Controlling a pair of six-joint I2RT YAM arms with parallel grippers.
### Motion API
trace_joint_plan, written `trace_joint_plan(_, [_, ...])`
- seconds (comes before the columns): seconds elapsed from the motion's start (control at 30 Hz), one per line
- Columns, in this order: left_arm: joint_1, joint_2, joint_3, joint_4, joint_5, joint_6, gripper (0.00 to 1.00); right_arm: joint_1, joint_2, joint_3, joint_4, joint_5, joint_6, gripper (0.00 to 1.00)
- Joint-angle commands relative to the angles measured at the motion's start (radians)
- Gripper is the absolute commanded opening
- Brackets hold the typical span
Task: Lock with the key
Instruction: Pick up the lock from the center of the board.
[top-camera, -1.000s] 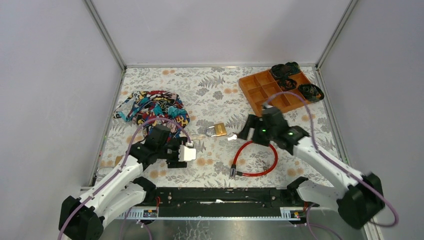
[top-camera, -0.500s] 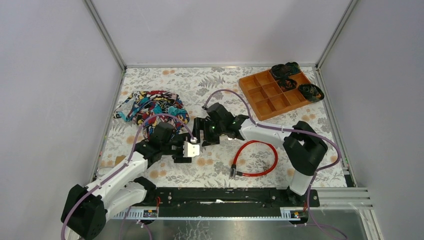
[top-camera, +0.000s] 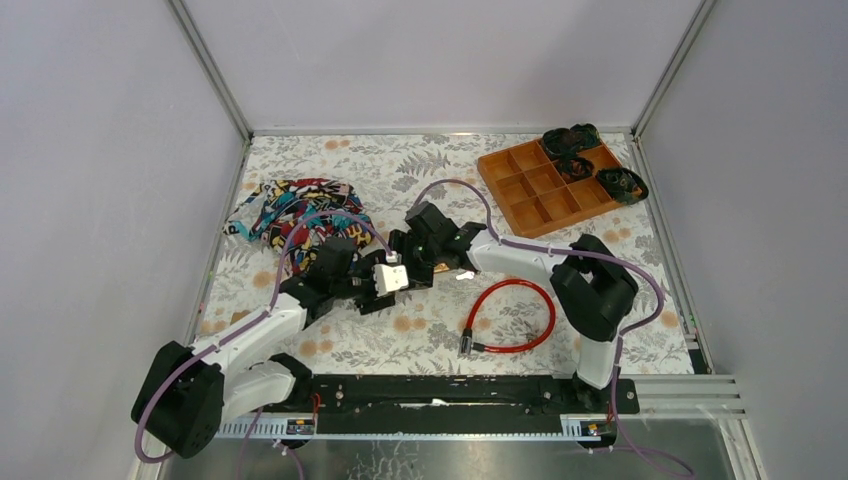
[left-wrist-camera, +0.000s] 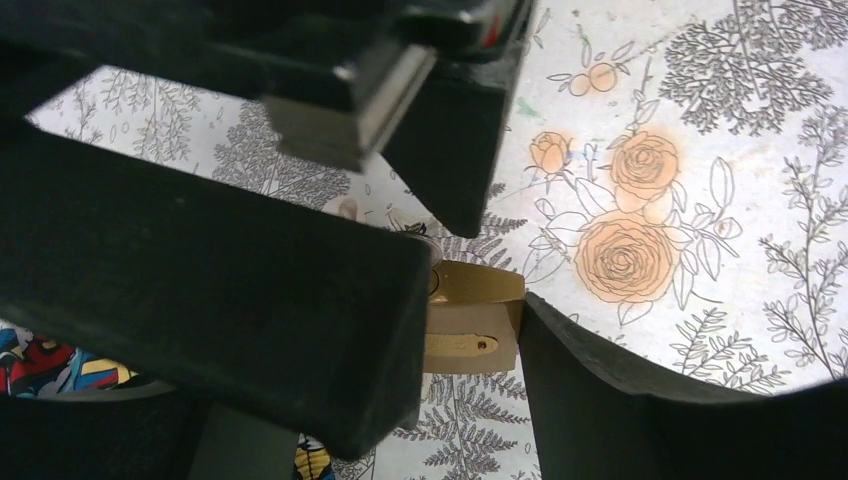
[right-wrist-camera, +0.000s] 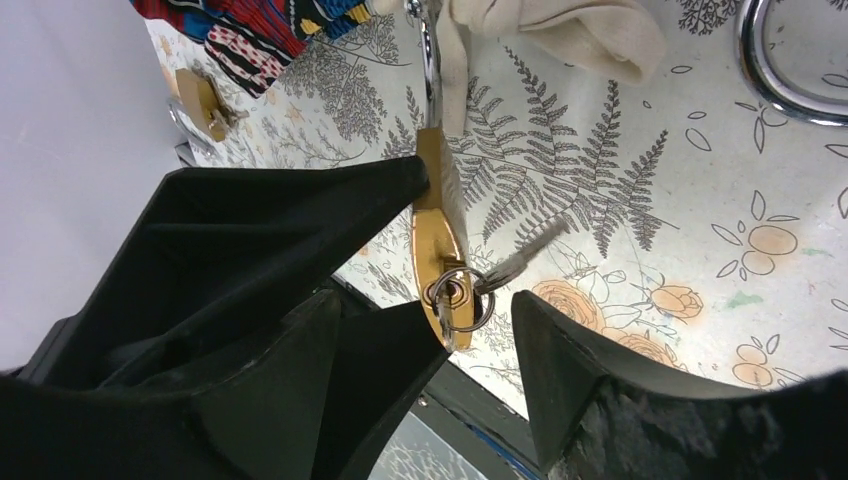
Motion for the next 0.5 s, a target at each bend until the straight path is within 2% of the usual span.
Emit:
trace_joint_plan(0.0, [-0.013,-0.013,0.017,0.21,0.033,-0.043,0.0,0.0,0.051,0.019,0.081,0.037,0.074,0.71])
trace_joint_plan(0.17, [-0.013,-0.021,0.004,0.225,0.026,-0.049,0.0,-0.023,0.059,-0.025,0.13,0.019,0.079,0.71])
trace_joint_plan(0.23, [-0.013,-0.015,0.004,0.24,0.032,-0.07,0.0,-0.026,0.071,-0.02,0.148,0.005,0.069,0.66])
trace_joint_plan(0.4, [-0.013,-0.015,0.012,0.247,0.047,-0.091,0.0,-0.027,0.097,0.023,0.148,-0.03,0.023,0.3])
trace_joint_plan(0.47, [-0.013,-0.026,0.016,0.224,0.067,-0.08,0.0,-0.033,0.077,0.012,0.168,-0.02,0.013,0.07])
